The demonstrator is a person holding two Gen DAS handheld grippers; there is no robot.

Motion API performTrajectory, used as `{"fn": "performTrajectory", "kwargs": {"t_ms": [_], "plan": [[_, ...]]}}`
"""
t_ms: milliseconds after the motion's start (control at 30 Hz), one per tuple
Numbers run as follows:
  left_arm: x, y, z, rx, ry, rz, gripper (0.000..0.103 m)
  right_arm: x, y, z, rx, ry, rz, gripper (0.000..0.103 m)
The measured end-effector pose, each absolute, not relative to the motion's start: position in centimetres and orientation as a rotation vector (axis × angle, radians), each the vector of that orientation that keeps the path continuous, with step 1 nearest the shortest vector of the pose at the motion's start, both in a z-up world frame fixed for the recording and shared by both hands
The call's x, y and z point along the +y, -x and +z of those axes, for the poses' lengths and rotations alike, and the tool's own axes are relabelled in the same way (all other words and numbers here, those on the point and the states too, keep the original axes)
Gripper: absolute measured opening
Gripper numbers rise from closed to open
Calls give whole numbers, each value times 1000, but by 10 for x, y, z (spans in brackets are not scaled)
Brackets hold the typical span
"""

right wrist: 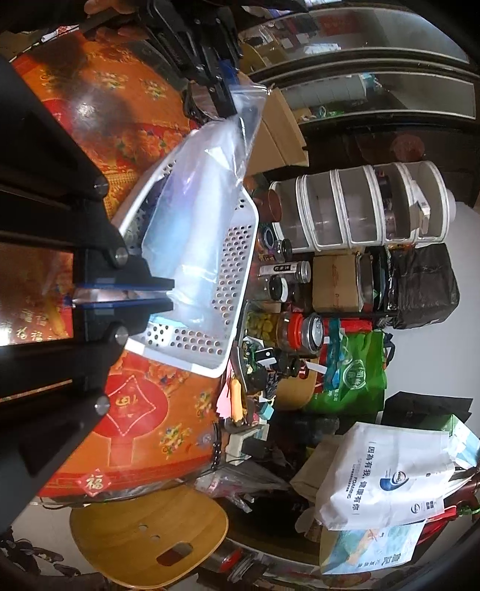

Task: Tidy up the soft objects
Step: 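Lift the zip bag with both tools and lower it into the basket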

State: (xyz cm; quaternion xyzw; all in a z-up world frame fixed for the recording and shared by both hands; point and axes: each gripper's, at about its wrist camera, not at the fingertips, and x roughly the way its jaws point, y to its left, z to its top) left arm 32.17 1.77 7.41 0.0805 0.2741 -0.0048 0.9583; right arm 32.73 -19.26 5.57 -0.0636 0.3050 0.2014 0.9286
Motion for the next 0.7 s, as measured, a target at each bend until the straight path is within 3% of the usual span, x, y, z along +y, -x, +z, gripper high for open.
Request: {"fn": "performTrajectory", "kwargs": {"t_ms": [600, 633, 700], "plan": [[43, -424, 12, 678, -119, 18, 17, -157, -383, 11, 666, 195, 322, 3], [45, -427, 9, 693, -105, 16, 23, -157, -385, 9, 665, 198, 317, 3], [47, -434, 1, 722, -99, 30, 50, -159, -388, 5, 667, 191, 306, 3]]}}
